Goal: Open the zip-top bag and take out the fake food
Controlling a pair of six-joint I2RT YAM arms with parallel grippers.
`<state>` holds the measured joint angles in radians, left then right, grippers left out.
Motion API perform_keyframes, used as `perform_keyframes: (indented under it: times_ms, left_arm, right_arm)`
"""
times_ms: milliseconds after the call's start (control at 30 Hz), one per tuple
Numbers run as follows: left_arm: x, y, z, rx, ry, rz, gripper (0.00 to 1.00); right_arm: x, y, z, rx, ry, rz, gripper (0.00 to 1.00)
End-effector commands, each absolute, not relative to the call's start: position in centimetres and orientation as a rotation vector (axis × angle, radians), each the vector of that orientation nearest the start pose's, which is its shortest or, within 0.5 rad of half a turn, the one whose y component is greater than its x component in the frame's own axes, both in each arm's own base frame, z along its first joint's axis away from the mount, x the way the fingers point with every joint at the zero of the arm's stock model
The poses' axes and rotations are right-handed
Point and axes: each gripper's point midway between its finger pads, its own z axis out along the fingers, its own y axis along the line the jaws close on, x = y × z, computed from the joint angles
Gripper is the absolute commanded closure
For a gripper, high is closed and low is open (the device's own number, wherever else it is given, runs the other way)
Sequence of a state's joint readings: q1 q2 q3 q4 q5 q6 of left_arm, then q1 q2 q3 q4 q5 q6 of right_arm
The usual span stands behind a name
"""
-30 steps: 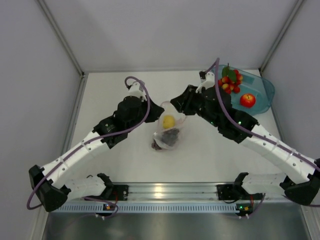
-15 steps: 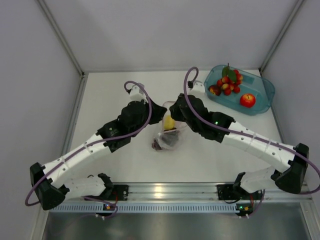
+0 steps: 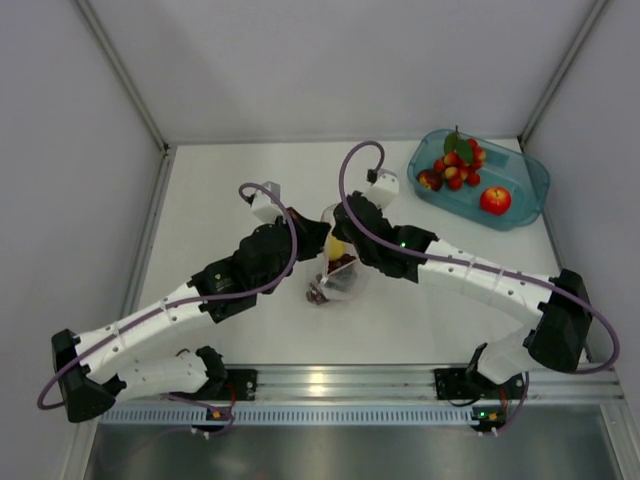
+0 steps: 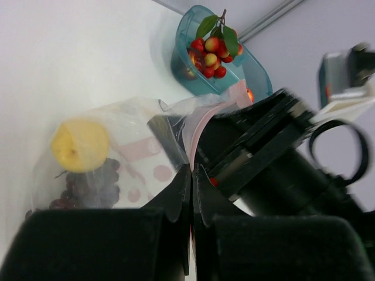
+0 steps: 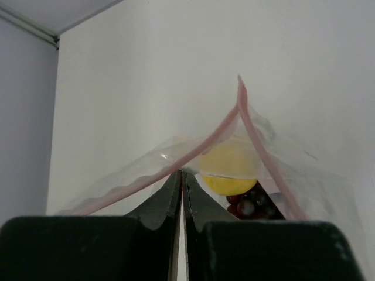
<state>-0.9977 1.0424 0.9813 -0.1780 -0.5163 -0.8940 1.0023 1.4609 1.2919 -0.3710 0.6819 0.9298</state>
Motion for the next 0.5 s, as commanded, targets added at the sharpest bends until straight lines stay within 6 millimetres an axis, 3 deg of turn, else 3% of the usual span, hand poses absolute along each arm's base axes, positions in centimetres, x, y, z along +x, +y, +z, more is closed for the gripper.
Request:
perform_keyframes:
  times_ms: [0,67,233,467]
  left_arm:
    - [24.7,-26.6,33.9,-0.356,1.715,-0.957,1.00]
    - [24.9,-25.8,34.0,-0.374,1.697,-0.929,1.00]
    - [25.1,-24.4,33.4,-0.384,1.694,-0.858,1.00]
    - [25.0,-23.6,31.9,-0.337,1.745,-0.759,1.00]
  right_arm:
    - [29.1,32.4,23.5,0.350,1.968,0.580,0.97]
    - [29.0,32.8,23.1,0.347,1.952,0.606,0.96]
    - [29.4,34.2,19.1,0.227,1.993,0.547,0.94]
    - [30.7,35.6,18.2,0.015,1.929,0.469,0.84]
